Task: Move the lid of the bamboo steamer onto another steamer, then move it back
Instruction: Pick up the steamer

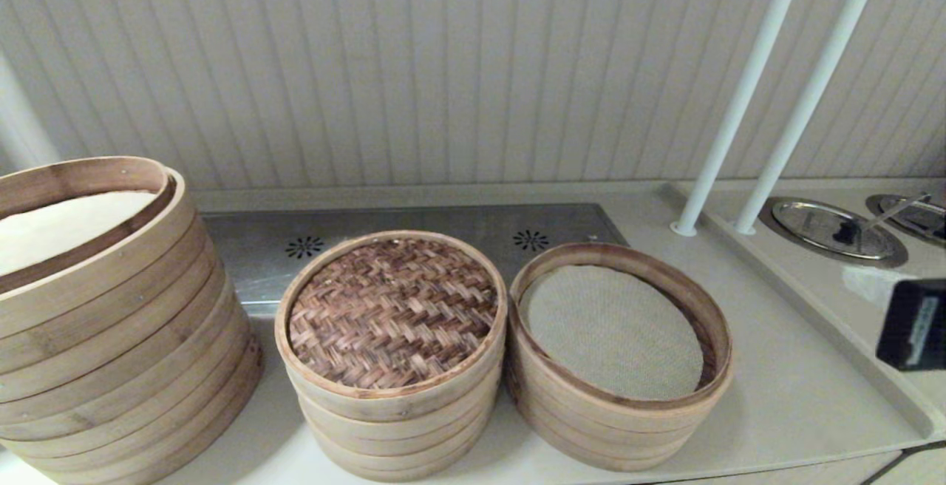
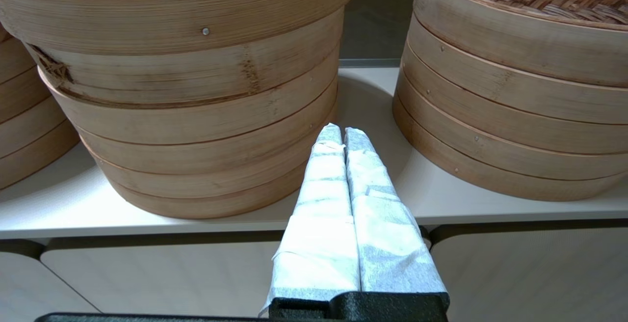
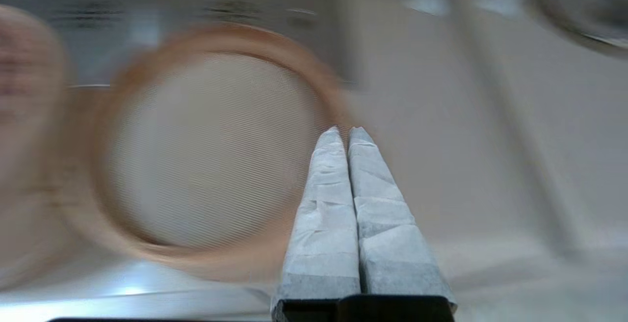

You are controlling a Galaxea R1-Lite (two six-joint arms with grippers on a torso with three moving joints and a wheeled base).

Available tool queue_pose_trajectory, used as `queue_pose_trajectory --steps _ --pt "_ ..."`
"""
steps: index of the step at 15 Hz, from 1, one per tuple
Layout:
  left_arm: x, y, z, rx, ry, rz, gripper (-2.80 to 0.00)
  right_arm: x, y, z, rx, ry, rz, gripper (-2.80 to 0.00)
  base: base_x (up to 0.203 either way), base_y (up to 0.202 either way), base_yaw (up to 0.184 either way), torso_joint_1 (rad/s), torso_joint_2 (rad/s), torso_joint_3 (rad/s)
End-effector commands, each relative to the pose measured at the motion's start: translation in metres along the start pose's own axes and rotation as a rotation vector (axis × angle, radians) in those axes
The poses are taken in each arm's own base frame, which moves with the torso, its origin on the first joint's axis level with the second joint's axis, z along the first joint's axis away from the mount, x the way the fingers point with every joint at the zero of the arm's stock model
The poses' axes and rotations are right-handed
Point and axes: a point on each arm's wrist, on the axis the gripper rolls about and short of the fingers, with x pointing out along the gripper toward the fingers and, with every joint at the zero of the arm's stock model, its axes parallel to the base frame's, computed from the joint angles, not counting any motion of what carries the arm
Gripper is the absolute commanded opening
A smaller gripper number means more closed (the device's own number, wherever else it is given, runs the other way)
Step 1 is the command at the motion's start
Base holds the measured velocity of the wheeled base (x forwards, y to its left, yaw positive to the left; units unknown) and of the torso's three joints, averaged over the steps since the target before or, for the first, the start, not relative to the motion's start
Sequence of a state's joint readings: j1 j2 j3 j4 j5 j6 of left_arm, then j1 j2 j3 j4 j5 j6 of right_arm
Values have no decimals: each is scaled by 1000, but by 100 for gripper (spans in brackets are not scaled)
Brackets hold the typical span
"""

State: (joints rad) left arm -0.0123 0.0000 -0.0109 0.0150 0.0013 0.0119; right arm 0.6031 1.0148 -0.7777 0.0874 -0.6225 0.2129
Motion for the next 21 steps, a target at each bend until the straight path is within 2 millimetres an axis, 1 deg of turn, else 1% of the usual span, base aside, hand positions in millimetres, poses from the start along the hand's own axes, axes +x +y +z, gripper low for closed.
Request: queue_pose_trajectory --steps 1,3,6,7,9,10,11,13,15,16,17,19,21 --pt "0 0 0 0 2 0 -280 -25 -28 -21 37 -67 -169 -280 0 0 0 0 0 0" --pt "0 0 0 0 2 0 -280 -32 -44 -40 36 -99 -415 -280 0 0 0 0 0 0" --pt "0 0 0 0 2 0 -280 -50 -65 -53 103 -148 -591 -280 0 0 0 0 0 0" --pt "0 0 0 0 2 0 -280 -59 -72 -57 133 -173 -656 -280 0 0 0 0 0 0" --pt "0 0 0 0 2 0 -280 -77 -81 -75 129 -205 -700 -280 0 0 0 0 0 0" --pt "0 0 0 0 2 0 -280 -83 -84 -87 103 -213 -656 -280 0 0 0 0 0 0" --pt "0 0 0 0 2 0 -280 -87 -85 -95 83 -226 -542 -280 0 0 0 0 0 0" --pt "0 0 0 0 2 0 -280 -92 -81 -109 51 -252 -193 -280 0 0 0 0 0 0" --pt "0 0 0 0 2 0 -280 -81 -75 -134 17 -202 53 -280 0 0 0 0 0 0" --pt "0 0 0 0 2 0 -280 -77 -72 -141 7 -198 157 -280 0 0 0 0 0 0" --pt "0 0 0 0 2 0 -280 -72 -70 -146 -1 -179 206 -280 0 0 0 0 0 0" --pt "0 0 0 0 2 0 -280 -71 -68 -146 24 -170 150 -280 0 0 0 0 0 0" --pt "0 0 0 0 2 0 -280 -73 -67 -151 32 -172 96 -280 0 0 0 0 0 0"
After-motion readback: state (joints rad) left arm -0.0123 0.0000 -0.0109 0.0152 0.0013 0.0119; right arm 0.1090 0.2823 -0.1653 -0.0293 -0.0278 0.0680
